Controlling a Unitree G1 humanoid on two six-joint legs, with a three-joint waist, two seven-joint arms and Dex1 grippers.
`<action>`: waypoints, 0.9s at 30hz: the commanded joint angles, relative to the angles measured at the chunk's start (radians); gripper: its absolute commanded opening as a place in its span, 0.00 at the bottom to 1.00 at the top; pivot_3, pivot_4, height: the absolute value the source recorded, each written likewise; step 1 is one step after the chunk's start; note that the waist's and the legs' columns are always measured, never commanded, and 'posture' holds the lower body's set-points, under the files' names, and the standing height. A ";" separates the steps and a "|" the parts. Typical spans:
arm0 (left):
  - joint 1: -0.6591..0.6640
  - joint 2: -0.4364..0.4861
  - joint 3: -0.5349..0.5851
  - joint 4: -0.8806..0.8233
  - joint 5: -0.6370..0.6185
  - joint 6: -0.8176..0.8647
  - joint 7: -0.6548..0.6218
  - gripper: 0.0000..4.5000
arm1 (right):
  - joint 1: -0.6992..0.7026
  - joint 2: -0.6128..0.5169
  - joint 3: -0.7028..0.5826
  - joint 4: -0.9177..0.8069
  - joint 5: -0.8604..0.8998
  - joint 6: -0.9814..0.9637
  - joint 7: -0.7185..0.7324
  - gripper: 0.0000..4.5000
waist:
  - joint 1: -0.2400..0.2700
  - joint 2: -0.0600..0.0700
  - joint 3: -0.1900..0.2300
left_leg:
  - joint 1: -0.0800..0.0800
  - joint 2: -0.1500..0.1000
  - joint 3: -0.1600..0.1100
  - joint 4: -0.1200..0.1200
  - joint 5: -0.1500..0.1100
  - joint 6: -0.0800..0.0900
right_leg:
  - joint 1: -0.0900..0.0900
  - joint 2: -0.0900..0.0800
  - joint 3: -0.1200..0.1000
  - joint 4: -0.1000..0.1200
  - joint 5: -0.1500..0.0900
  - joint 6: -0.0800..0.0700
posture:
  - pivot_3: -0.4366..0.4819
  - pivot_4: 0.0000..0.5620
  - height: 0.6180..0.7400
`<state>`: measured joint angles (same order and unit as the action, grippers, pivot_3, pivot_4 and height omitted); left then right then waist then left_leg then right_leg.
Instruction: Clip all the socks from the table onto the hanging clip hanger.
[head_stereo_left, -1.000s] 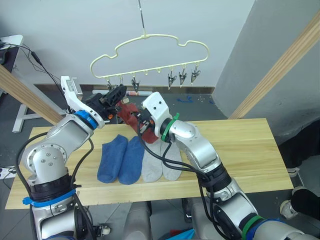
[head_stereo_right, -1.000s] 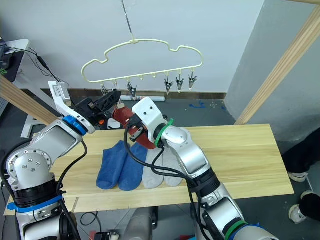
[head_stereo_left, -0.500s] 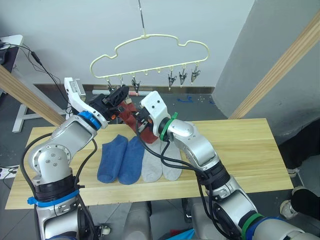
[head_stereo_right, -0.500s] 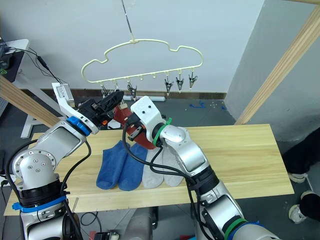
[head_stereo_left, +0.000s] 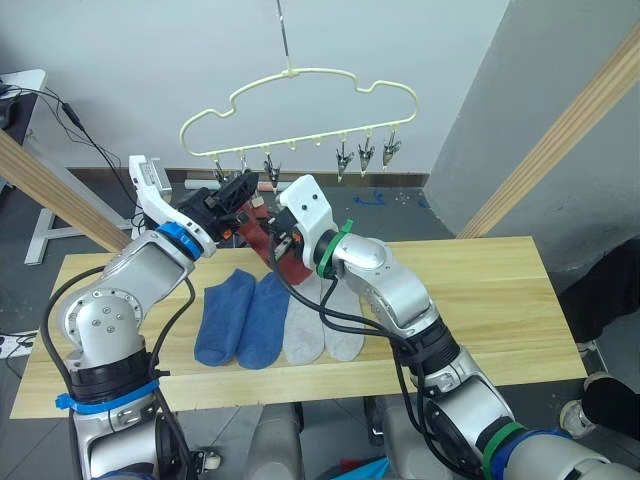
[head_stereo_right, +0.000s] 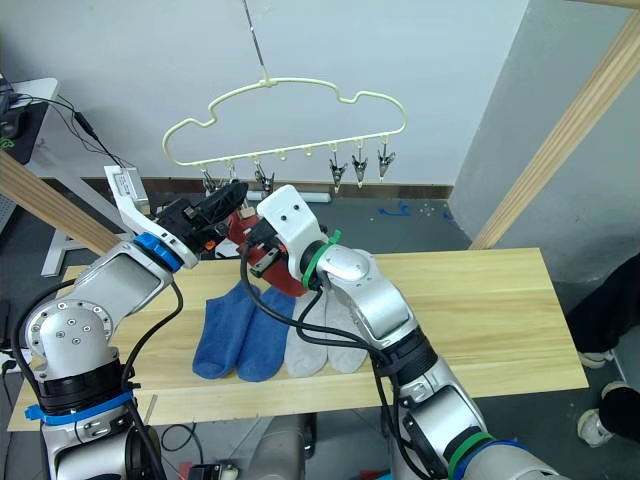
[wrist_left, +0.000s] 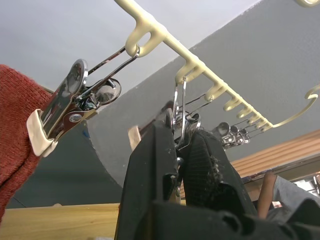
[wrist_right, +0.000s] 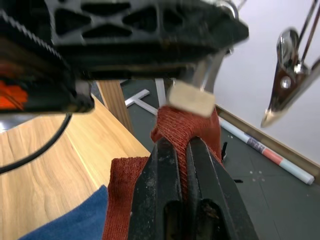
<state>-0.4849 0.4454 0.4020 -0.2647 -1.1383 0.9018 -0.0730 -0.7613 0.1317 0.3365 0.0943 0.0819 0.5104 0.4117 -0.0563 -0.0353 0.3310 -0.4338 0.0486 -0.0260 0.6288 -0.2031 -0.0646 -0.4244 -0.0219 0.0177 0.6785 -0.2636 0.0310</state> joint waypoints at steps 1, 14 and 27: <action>0.003 -0.001 0.010 -0.031 -0.027 -0.009 0.004 0.06 | -0.047 0.074 -0.006 -0.041 0.031 -0.035 -0.005 0.00 | 0.000 0.000 0.000 | 0.000 0.000 0.000 0.000 0.000 0.000 | 0.000 0.000 0.000 0.000 0.000 0.000 | 0.40 0.59 0.95; 0.038 -0.002 0.005 -0.040 -0.084 0.021 0.025 0.14 | -0.067 0.077 -0.010 -0.019 0.047 -0.056 -0.007 0.00 | 0.000 0.000 0.000 | 0.000 0.000 0.000 0.000 0.000 0.000 | 0.000 0.000 0.000 0.000 0.000 0.000 | 0.40 0.58 0.95; 0.127 0.123 0.010 -0.103 -0.106 0.033 -0.009 0.60 | -0.059 0.061 -0.004 -0.013 0.047 -0.061 -0.010 0.00 | 0.000 0.000 0.000 | 0.000 0.000 0.000 -0.001 0.000 0.000 | -0.001 0.000 0.000 0.000 0.000 0.000 | 0.41 0.60 0.95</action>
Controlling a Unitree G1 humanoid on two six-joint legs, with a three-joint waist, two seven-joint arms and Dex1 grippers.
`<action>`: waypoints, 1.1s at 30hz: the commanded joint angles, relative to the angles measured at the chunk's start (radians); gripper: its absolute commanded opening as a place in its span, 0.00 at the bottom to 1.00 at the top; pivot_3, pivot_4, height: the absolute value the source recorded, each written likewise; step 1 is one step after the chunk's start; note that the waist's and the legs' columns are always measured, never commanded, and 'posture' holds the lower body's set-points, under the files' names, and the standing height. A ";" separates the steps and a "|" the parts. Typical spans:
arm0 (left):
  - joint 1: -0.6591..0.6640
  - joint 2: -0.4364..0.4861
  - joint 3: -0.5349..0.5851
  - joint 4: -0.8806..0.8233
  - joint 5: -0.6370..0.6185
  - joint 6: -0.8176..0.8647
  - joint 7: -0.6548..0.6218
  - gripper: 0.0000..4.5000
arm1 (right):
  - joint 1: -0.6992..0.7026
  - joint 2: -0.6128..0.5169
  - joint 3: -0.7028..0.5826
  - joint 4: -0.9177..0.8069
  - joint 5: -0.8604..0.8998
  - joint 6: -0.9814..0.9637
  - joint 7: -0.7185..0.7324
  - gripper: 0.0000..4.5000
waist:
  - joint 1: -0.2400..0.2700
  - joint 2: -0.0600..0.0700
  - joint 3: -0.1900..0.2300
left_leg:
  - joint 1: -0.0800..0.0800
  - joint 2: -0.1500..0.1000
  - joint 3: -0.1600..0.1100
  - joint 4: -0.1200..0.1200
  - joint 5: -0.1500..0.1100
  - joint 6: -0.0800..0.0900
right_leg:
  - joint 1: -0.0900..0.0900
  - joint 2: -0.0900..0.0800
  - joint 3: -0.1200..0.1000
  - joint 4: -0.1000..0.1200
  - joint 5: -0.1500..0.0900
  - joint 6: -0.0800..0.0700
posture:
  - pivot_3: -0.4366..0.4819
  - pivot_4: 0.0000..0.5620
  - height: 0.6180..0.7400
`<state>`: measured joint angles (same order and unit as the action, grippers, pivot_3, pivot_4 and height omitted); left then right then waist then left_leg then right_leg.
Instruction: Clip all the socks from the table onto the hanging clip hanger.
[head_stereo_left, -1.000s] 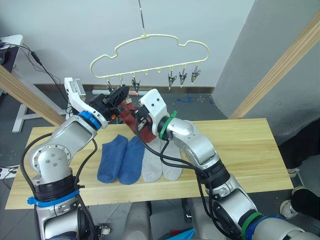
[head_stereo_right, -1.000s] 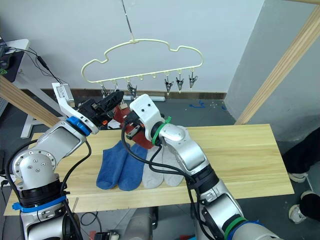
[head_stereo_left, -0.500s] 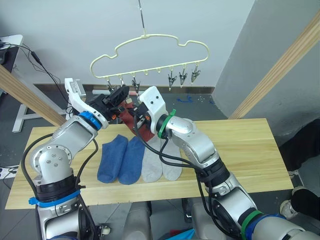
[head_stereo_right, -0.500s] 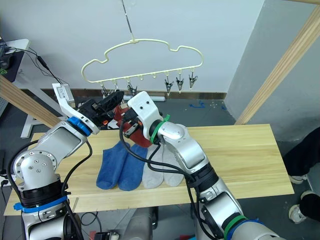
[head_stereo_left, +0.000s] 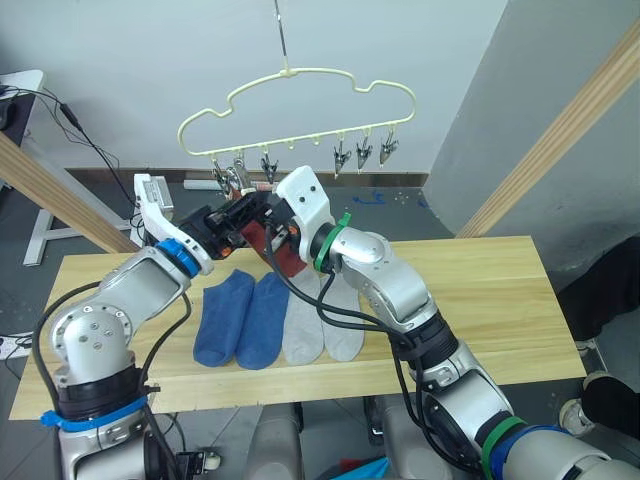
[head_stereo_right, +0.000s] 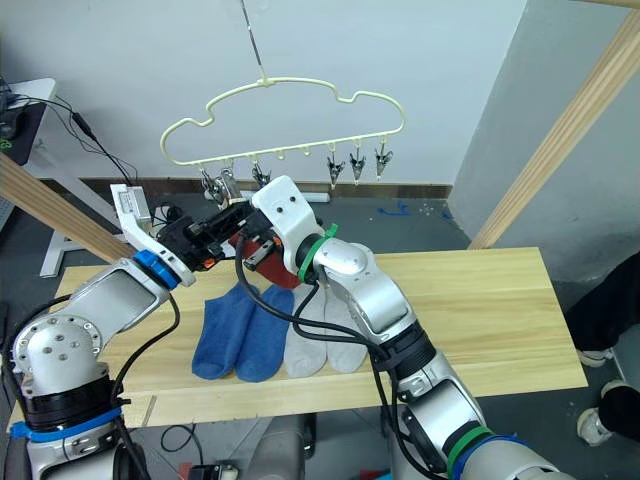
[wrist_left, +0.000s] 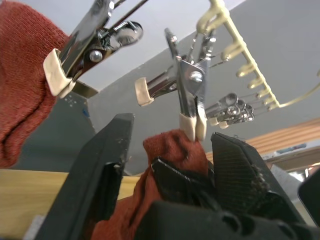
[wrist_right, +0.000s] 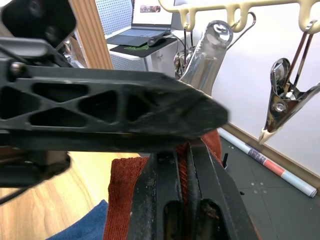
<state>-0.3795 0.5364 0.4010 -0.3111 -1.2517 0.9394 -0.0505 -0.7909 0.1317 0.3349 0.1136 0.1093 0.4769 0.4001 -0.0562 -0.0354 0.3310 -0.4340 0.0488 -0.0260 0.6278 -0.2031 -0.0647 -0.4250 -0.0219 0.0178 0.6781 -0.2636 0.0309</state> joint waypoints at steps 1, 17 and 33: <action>0.031 0.041 0.007 -0.064 0.014 -0.007 -0.039 0.60 | -0.029 0.060 -0.002 -0.031 0.020 -0.028 0.001 0.00 | 0.000 0.000 0.000 | 0.000 0.000 0.000 0.000 0.000 0.000 | 0.000 0.000 0.000 0.000 0.000 0.000 | 0.41 0.60 0.95; 0.102 0.093 -0.043 -0.119 0.162 -0.064 -0.159 0.60 | -0.025 0.030 0.025 -0.008 -0.025 -0.035 -0.002 0.47 | 0.002 0.000 0.000 | 0.000 0.000 0.000 -0.001 0.000 0.000 | -0.001 0.000 0.000 0.000 -0.002 0.003 | 0.42 0.60 0.95; 0.182 0.038 -0.253 -0.212 0.656 -0.405 -0.192 0.60 | 0.161 -0.293 0.057 -0.325 -0.092 0.059 0.143 0.51 | 0.009 0.003 0.003 | 0.000 0.000 0.002 -0.002 0.000 0.000 | -0.001 -0.001 0.002 -0.003 -0.003 0.004 | 0.37 0.64 0.95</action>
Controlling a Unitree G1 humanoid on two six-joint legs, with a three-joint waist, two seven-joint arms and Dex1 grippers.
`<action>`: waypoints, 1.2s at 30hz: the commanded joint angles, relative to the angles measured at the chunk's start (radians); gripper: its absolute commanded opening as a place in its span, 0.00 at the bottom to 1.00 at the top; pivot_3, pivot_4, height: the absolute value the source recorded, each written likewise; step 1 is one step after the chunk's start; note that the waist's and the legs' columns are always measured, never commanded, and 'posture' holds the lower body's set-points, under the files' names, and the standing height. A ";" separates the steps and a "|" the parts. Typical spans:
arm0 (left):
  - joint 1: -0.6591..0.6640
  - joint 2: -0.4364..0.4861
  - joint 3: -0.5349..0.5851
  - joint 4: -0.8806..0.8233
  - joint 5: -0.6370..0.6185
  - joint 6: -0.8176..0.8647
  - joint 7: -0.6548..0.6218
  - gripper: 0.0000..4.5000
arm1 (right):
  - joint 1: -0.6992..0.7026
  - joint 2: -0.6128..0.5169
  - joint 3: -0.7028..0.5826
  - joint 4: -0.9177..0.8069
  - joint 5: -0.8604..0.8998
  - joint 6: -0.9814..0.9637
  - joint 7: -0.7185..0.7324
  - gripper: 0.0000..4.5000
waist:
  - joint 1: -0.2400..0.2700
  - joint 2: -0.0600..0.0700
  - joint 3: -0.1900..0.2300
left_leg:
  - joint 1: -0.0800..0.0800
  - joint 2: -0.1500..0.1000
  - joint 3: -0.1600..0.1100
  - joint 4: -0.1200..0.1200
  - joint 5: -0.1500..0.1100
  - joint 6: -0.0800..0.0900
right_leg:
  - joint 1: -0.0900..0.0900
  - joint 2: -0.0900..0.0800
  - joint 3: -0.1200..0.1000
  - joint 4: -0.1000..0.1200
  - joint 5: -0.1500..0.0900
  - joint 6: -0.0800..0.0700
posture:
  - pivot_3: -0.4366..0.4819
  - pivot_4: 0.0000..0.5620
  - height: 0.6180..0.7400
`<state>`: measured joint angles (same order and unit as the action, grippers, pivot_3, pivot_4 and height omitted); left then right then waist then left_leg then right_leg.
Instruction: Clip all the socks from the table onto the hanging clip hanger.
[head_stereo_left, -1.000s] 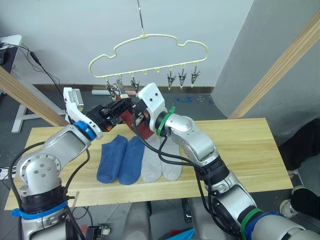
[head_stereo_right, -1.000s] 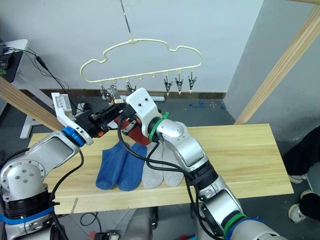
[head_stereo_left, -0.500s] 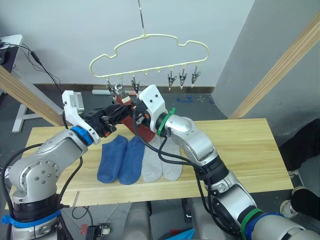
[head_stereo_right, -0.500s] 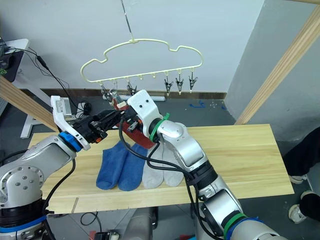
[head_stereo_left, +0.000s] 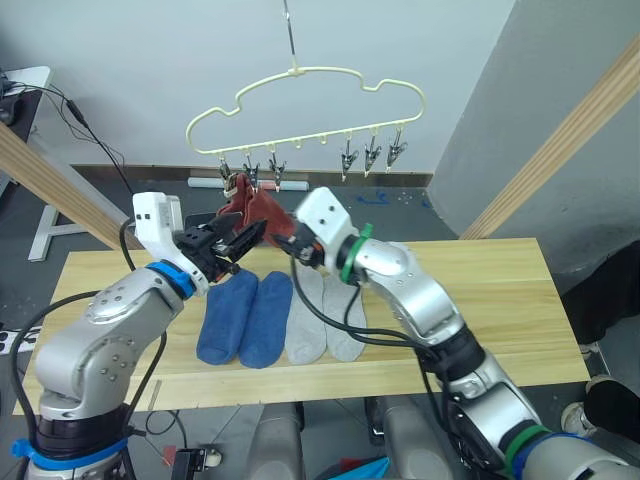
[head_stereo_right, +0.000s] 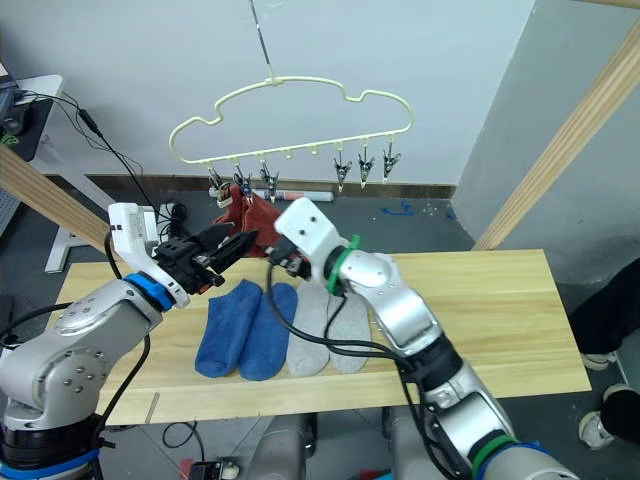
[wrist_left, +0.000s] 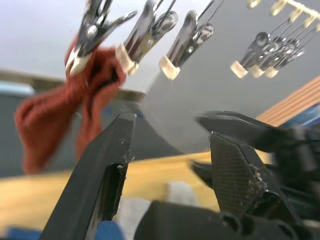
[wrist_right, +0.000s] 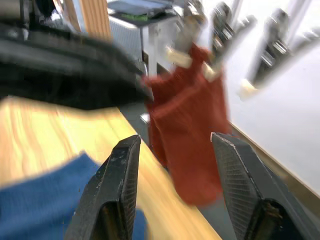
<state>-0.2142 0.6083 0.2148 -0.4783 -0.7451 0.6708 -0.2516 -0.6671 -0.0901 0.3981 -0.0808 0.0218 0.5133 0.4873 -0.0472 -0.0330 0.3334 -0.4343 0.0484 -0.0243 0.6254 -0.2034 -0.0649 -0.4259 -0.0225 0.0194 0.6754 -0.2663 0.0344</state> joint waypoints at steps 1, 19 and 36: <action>0.022 -0.049 -0.097 -0.041 0.212 -0.190 0.013 0.60 | 0.057 -0.115 -0.010 -0.162 -0.005 0.028 0.078 0.51 | 0.000 0.001 0.001 | 0.000 0.000 0.000 0.000 0.000 0.000 | 0.000 0.000 0.000 0.000 0.000 0.000 | 0.37 0.64 0.95; -0.122 -0.375 -0.234 0.236 0.718 -0.566 0.233 0.60 | 0.098 -0.316 -0.219 -0.360 0.164 0.237 0.146 0.51 | -0.019 0.001 0.019 | -0.001 0.000 0.001 0.001 0.000 0.001 | 0.000 0.001 0.001 -0.002 0.000 0.000 | 0.29 0.67 0.95; -0.237 -0.433 -0.202 0.338 0.789 -0.623 0.273 0.60 | 0.054 -0.249 -0.290 -0.345 0.311 0.100 0.169 0.51 | -0.035 0.001 0.021 | -0.002 0.000 0.001 0.001 0.000 0.001 | 0.000 0.001 0.000 -0.001 0.000 0.001 | 0.27 0.66 0.95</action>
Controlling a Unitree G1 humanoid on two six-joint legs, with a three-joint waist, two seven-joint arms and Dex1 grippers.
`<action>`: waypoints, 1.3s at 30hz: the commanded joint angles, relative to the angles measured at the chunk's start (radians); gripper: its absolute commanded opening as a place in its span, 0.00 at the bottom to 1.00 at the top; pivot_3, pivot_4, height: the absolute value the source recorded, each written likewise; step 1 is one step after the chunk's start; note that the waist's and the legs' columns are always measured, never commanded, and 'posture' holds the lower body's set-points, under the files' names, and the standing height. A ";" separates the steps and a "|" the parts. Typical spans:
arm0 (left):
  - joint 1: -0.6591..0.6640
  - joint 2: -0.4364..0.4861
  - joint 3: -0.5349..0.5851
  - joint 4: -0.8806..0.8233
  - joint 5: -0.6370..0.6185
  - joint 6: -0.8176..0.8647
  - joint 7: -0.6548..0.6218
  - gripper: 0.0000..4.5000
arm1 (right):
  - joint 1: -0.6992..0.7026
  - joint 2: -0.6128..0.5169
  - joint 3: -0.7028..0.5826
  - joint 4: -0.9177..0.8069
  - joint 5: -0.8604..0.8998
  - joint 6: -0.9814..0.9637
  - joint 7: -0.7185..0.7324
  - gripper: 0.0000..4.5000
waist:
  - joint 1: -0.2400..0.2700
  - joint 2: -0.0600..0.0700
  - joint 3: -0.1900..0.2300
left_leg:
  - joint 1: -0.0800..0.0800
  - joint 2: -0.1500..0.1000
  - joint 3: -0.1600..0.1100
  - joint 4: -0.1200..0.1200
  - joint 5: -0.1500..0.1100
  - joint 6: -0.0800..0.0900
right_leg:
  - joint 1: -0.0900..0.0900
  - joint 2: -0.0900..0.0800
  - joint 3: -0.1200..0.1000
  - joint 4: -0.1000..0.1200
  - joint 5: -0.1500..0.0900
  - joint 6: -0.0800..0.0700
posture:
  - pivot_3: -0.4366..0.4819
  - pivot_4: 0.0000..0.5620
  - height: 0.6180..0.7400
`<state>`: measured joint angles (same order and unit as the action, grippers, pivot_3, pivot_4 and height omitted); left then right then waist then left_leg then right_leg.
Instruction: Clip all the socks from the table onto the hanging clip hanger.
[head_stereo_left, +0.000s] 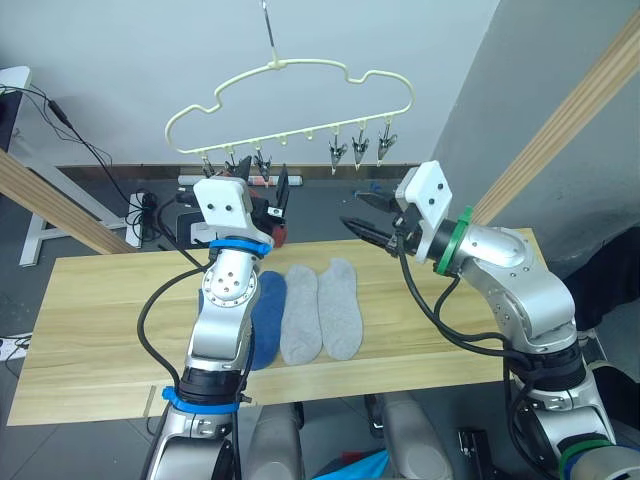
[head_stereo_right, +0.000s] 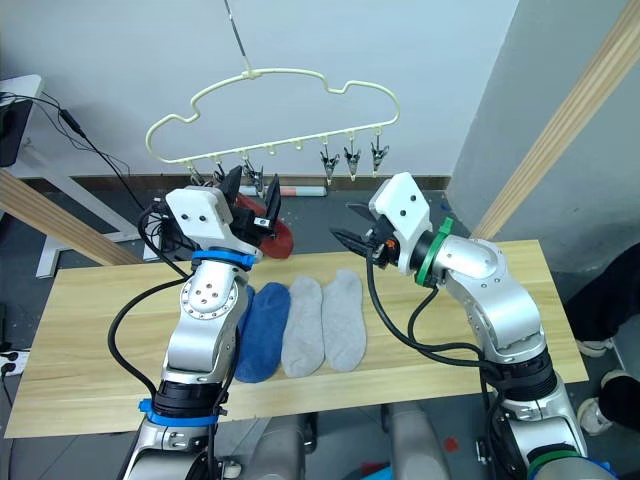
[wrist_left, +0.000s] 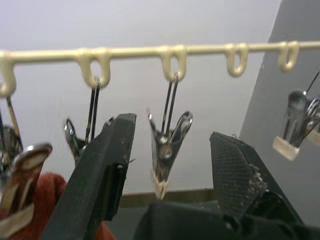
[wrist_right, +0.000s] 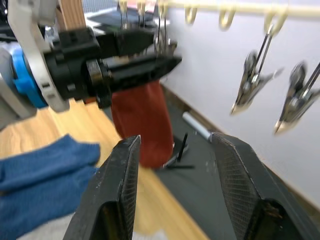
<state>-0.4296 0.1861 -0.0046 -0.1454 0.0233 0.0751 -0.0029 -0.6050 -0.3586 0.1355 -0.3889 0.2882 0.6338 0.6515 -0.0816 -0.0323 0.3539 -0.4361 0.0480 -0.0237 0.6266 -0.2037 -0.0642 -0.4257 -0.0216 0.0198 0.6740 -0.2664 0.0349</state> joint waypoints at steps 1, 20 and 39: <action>-0.029 -0.012 0.020 0.013 0.023 -0.031 0.028 0.60 | -0.008 0.022 -0.027 -0.038 0.051 -0.021 0.004 0.51 | 0.000 0.000 0.000 | 0.000 0.000 0.000 0.000 0.000 0.000 | 0.000 0.000 0.000 0.000 0.000 0.000 | 0.27 0.66 0.95; -0.080 -0.029 0.017 0.081 0.056 -0.050 0.020 0.08 | 0.054 -0.005 0.032 -0.072 0.065 -0.032 0.013 0.52 | -0.002 0.000 0.000 | 0.000 0.000 0.000 0.001 0.000 0.000 | 0.000 0.000 -0.001 0.001 0.000 0.000 | 0.27 0.67 0.95; -0.048 -0.023 0.035 0.034 0.040 -0.040 -0.012 0.29 | 0.150 0.040 0.135 -0.067 -0.087 -0.141 -0.069 1.00 | -0.002 0.000 0.000 | 0.000 0.000 -0.001 0.001 0.000 0.000 | 0.000 0.000 -0.001 0.002 0.000 0.001 | 0.29 0.67 0.95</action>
<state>-0.4830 0.1666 0.0292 -0.0613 0.0591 0.0571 -0.0207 -0.4318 -0.3270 0.3058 -0.4094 0.1803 0.5193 0.5865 -0.0831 -0.0325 0.3542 -0.4358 0.0479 -0.0244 0.6279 -0.2035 -0.0644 -0.4253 -0.0217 0.0191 0.6762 -0.2666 0.0357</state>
